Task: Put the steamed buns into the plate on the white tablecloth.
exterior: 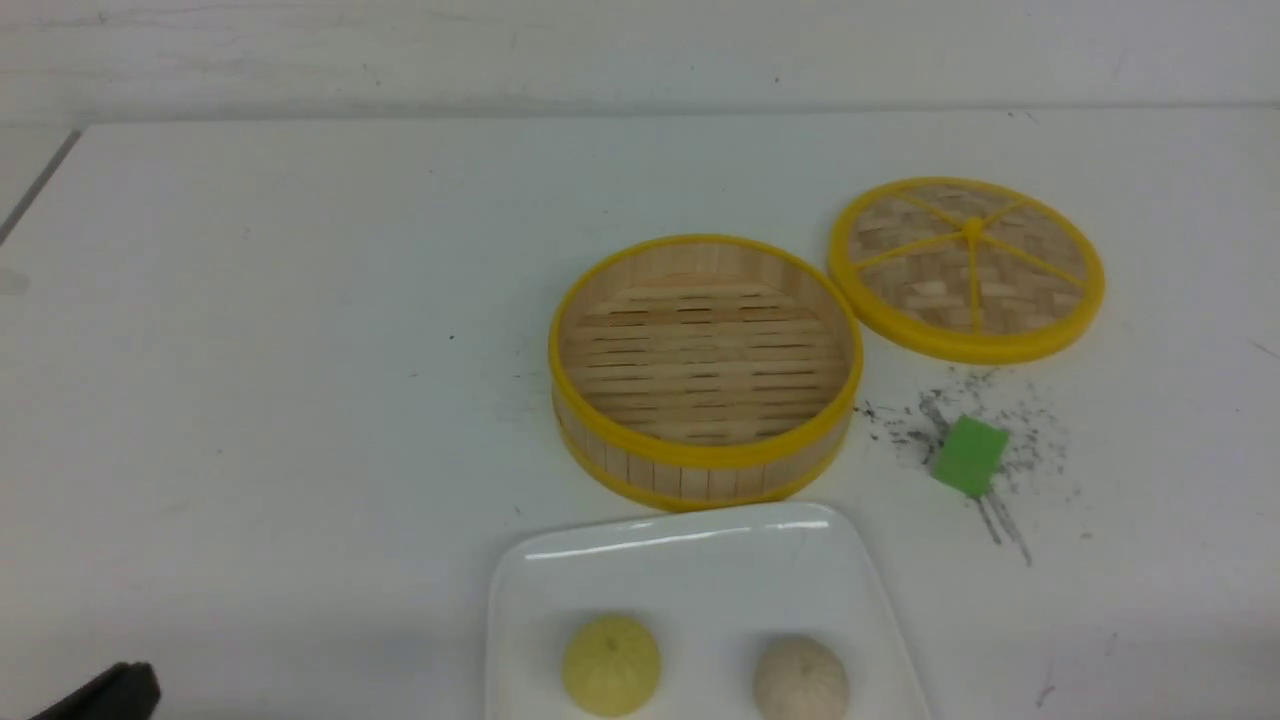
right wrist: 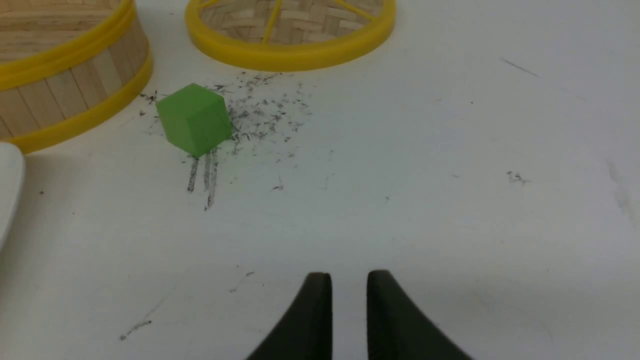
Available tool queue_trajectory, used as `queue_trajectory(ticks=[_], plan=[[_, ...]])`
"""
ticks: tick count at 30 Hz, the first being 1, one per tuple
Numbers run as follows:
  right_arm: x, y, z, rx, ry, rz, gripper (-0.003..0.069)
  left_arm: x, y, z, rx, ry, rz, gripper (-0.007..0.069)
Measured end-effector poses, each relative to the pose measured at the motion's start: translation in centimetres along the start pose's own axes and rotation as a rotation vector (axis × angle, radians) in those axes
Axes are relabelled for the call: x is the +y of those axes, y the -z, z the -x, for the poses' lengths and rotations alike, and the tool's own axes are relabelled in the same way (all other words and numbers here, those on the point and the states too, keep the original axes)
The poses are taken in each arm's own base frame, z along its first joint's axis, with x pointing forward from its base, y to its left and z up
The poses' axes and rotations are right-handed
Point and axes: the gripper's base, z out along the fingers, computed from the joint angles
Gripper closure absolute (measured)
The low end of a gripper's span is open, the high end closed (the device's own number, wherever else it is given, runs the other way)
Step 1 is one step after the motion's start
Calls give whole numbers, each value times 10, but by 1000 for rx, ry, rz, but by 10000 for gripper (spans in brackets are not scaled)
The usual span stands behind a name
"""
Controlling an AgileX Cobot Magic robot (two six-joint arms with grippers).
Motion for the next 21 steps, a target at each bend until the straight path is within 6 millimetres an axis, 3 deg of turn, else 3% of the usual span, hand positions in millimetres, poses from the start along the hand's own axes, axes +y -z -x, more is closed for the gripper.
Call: queue_trajectory(ticks=[4,7,21], plan=[[0,0,0,0,0,0,519,5,5,0,-53,-2,74,557],[0,0,0,0,0,0,514,8,6,-8,35,12,131,556],[0,0,0,0,0,0,498,9,6,-10,56,31,141,553]])
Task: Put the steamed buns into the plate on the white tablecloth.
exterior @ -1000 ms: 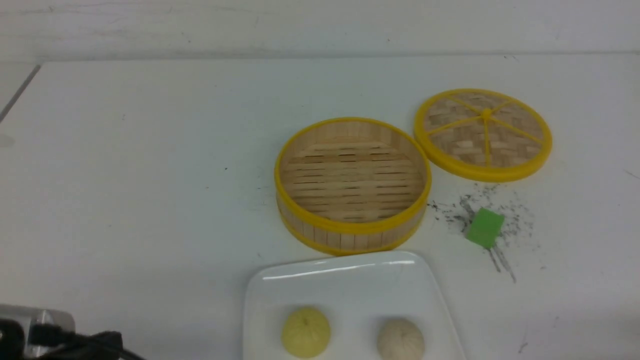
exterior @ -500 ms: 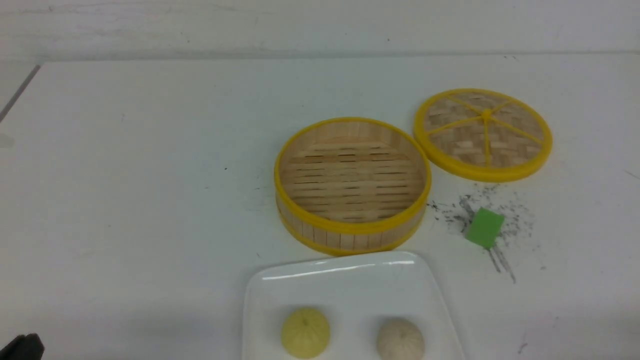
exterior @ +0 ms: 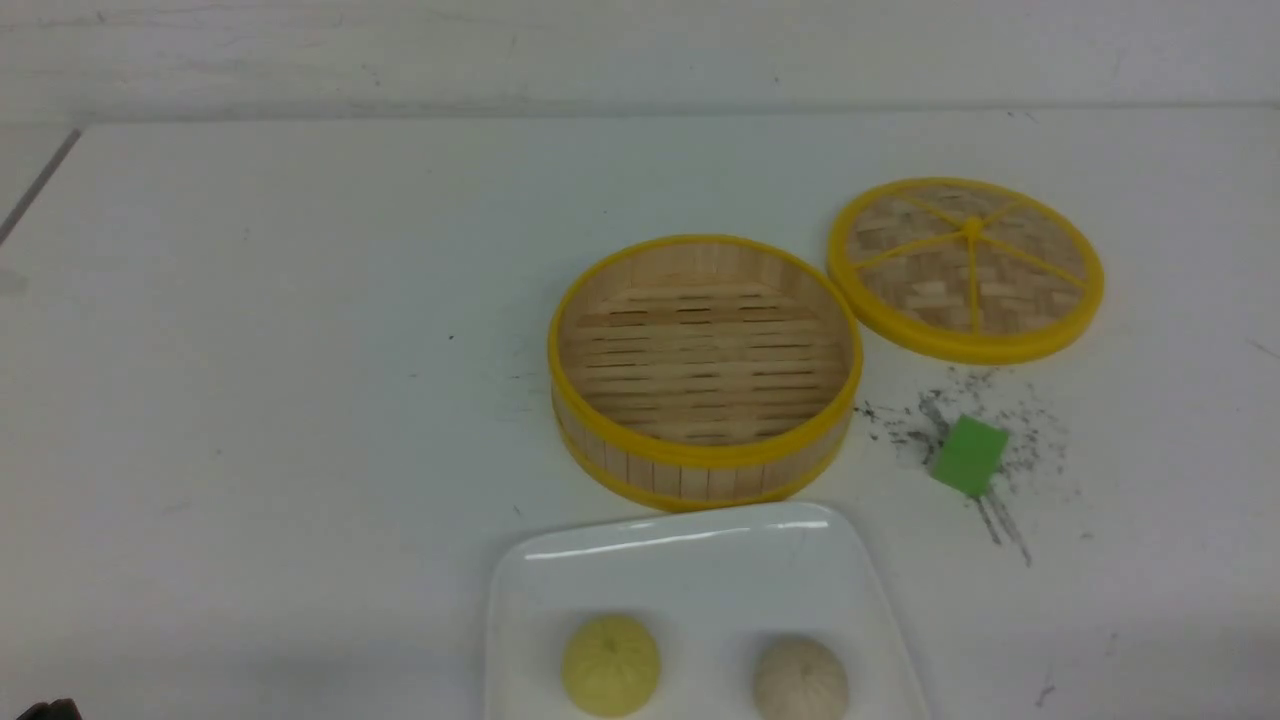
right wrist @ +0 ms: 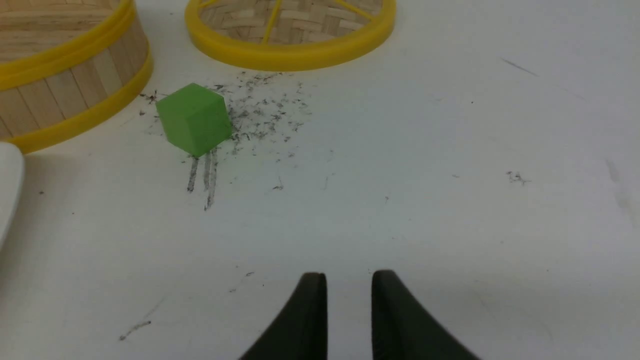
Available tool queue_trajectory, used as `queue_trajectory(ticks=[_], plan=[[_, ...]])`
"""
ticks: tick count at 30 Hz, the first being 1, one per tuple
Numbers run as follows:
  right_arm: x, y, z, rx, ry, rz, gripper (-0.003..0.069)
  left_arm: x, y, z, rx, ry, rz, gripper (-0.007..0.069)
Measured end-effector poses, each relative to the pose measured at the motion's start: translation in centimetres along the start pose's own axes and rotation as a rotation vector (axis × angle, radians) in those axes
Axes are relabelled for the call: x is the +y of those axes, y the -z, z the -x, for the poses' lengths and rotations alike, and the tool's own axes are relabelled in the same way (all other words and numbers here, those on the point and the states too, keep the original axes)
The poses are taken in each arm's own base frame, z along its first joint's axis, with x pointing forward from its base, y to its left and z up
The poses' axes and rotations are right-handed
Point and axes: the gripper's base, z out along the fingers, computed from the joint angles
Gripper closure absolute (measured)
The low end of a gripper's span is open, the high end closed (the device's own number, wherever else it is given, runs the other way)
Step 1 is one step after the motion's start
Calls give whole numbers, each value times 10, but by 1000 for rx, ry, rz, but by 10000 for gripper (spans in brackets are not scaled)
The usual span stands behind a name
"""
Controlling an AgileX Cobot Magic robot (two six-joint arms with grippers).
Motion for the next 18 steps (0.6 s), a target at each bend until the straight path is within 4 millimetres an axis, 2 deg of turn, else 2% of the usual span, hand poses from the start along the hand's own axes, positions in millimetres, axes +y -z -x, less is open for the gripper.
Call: queue_trajectory(ticks=[18], plan=[[0,0,0,0,0,0,473,1,0,0,1,-17,7,534]])
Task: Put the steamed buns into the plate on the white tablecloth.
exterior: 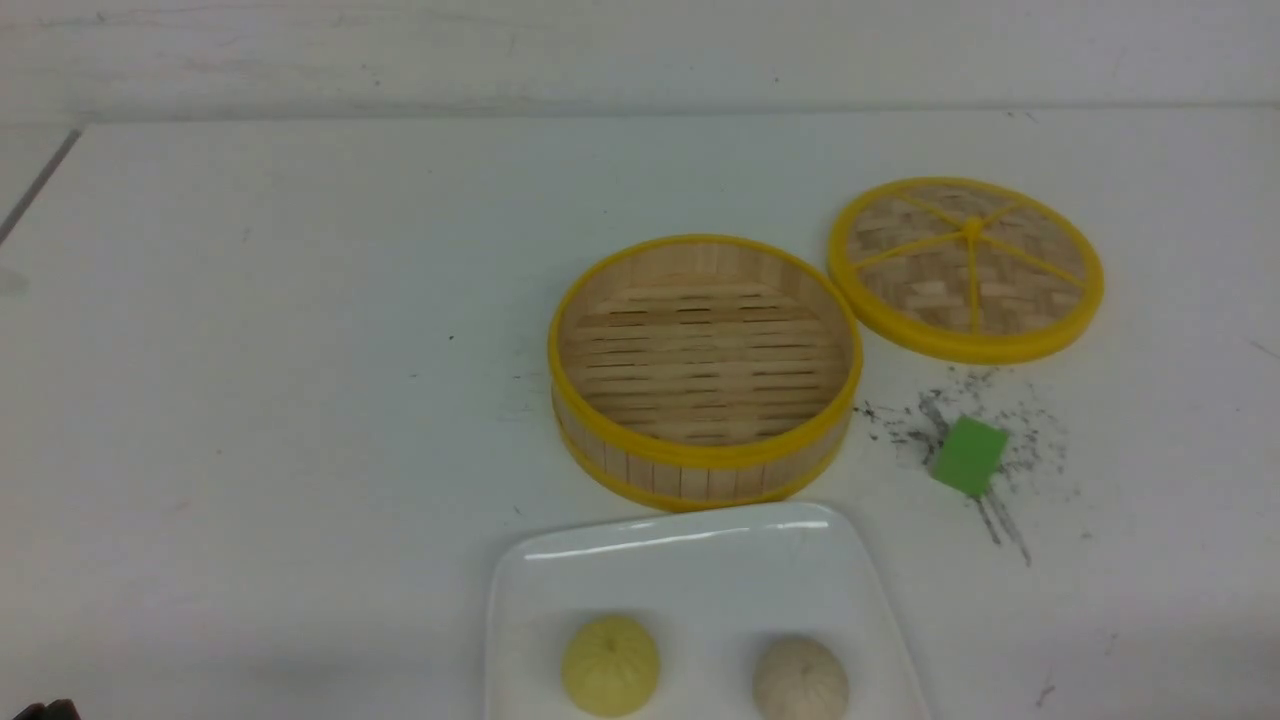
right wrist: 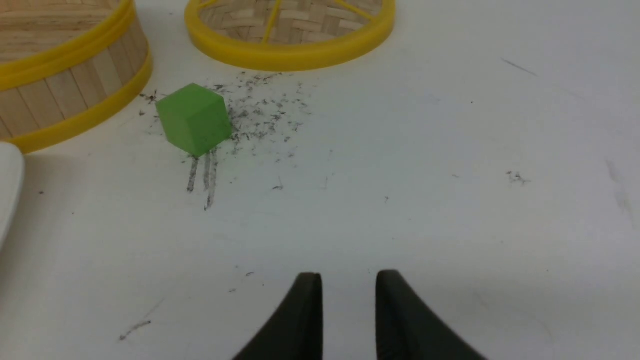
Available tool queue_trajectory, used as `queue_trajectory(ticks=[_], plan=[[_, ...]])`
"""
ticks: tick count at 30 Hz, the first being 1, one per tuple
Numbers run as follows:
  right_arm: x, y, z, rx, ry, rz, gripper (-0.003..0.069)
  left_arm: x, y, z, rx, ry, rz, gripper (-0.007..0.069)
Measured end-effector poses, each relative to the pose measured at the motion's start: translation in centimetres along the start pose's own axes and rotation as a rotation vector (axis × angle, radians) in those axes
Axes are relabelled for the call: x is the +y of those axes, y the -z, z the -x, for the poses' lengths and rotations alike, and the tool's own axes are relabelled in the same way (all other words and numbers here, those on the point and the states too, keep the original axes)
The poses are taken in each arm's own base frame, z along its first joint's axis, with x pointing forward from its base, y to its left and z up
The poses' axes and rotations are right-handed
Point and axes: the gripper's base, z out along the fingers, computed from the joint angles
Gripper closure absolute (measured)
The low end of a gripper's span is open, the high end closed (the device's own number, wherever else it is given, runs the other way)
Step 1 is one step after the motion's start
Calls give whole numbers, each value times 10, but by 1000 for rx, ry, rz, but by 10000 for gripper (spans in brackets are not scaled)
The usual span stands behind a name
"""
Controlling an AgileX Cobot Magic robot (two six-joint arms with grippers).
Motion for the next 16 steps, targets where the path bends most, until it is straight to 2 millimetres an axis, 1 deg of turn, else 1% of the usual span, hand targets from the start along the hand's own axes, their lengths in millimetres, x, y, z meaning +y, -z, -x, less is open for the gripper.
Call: queue_trajectory(ticks=[16], plan=[[0,0,0,0,0,0,449,1,0,0,-1,-31,12,517]])
